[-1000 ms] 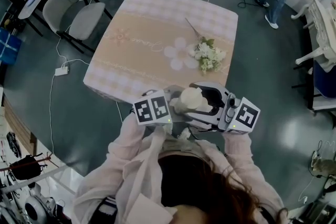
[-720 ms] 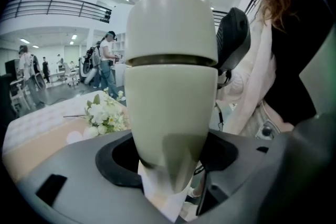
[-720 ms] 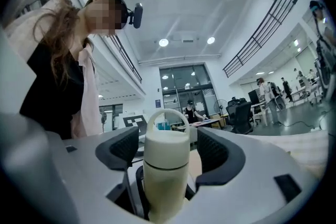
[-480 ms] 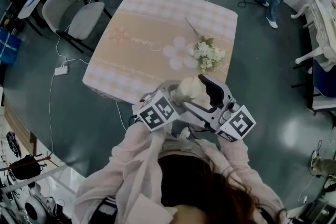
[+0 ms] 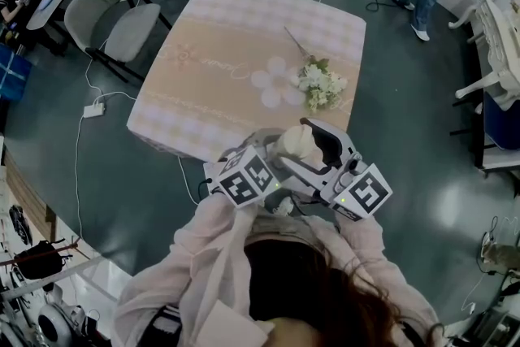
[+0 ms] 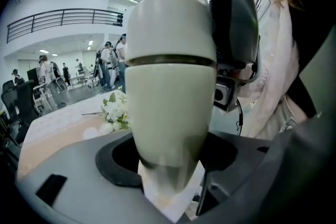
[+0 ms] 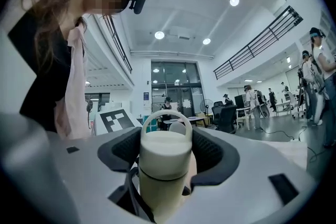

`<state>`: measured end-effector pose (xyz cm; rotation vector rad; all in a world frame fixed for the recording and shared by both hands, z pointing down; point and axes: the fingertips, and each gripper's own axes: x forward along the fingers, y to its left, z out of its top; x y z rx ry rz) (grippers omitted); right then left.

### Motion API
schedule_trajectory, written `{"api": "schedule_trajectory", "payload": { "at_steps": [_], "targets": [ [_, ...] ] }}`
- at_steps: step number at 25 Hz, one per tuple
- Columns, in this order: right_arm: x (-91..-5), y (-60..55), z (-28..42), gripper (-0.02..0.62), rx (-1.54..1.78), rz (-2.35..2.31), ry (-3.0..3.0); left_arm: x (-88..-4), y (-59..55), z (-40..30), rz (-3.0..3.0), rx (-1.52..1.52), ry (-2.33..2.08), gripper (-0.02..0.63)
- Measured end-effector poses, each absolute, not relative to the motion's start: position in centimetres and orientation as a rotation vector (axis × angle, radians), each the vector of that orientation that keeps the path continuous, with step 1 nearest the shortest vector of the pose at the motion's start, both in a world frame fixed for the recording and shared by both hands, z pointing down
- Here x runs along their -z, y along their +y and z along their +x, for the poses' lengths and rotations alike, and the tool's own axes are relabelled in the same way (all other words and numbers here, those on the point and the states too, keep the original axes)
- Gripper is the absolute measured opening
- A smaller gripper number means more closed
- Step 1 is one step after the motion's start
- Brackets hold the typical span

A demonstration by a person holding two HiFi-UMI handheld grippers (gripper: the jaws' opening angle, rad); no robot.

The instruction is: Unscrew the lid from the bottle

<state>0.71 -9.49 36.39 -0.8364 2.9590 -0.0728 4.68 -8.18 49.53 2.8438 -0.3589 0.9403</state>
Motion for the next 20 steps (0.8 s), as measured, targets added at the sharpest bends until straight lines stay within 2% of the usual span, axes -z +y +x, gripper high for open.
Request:
{"api": "schedule_trajectory", "payload": {
  "at_steps": [13,20],
  "targets": [
    [-35.5,-6.6,-0.2,0.310,0.111,-0.273,3.036,-48.1,-4.4,4.9,2.891,-0.851,0.070,0.316],
    [-34.6,-5.7,-1.0,0.311,0.145,-0.162,3.008,-48.0,-3.0,4.8,2.889,-0.832,0.194,0.316]
  ]
}}
